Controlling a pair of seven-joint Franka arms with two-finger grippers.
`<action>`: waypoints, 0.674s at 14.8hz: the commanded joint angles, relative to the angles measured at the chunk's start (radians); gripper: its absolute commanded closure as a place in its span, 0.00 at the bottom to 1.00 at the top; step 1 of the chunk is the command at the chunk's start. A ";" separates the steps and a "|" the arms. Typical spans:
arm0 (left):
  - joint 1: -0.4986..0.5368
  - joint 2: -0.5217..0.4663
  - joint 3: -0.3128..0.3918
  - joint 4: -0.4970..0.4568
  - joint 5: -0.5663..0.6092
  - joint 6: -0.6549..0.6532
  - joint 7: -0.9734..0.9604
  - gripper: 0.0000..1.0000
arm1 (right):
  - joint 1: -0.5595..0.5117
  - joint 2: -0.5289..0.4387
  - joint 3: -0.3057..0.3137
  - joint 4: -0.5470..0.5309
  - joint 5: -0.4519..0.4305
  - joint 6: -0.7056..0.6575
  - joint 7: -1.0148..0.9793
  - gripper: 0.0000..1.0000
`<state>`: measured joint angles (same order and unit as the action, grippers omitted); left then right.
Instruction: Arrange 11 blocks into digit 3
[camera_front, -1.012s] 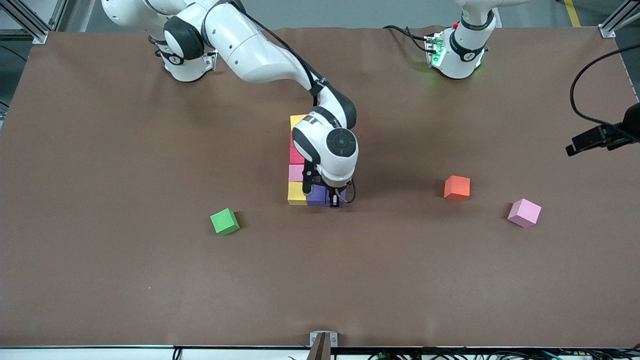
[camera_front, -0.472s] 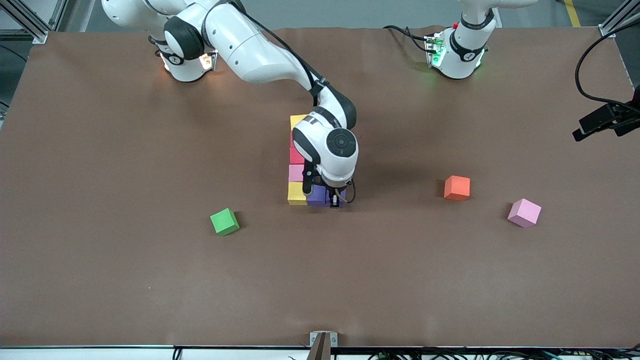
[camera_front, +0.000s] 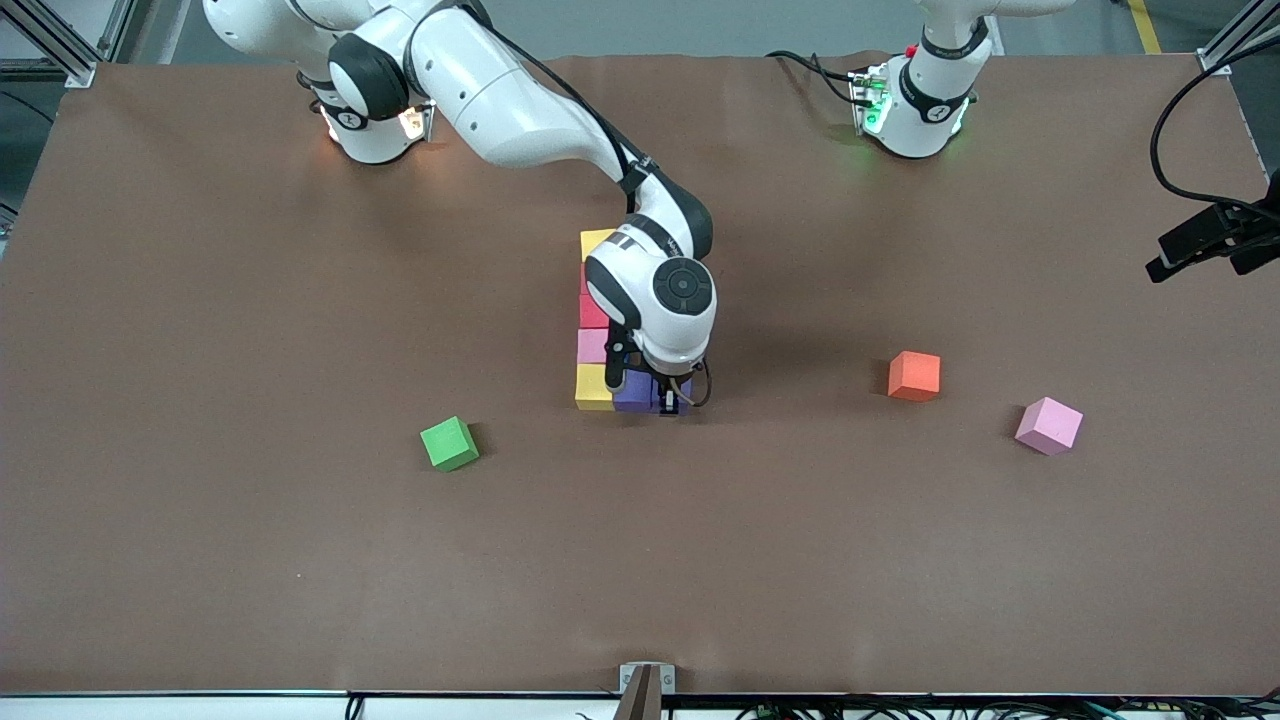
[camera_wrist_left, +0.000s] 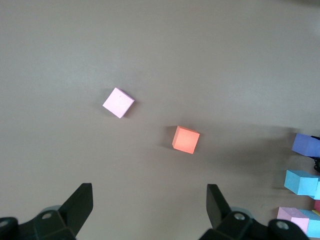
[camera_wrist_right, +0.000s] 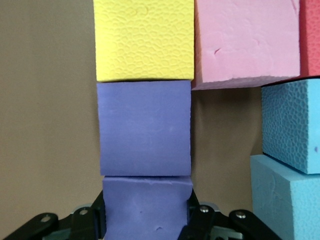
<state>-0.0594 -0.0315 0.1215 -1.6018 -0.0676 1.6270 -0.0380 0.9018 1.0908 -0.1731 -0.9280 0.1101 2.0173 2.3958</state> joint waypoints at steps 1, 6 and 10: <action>0.026 -0.021 -0.037 0.000 -0.003 0.007 0.017 0.00 | -0.003 0.018 0.001 0.020 -0.015 0.017 0.002 0.36; 0.033 -0.016 -0.039 0.006 -0.006 0.007 0.017 0.00 | -0.004 0.023 0.001 0.020 -0.015 0.017 -0.017 0.00; 0.027 -0.018 -0.039 0.009 -0.001 0.007 0.018 0.00 | -0.003 0.021 0.001 0.020 -0.015 0.009 -0.020 0.00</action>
<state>-0.0411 -0.0381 0.0922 -1.5968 -0.0676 1.6303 -0.0380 0.9012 1.1033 -0.1743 -0.9278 0.1101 2.0327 2.3836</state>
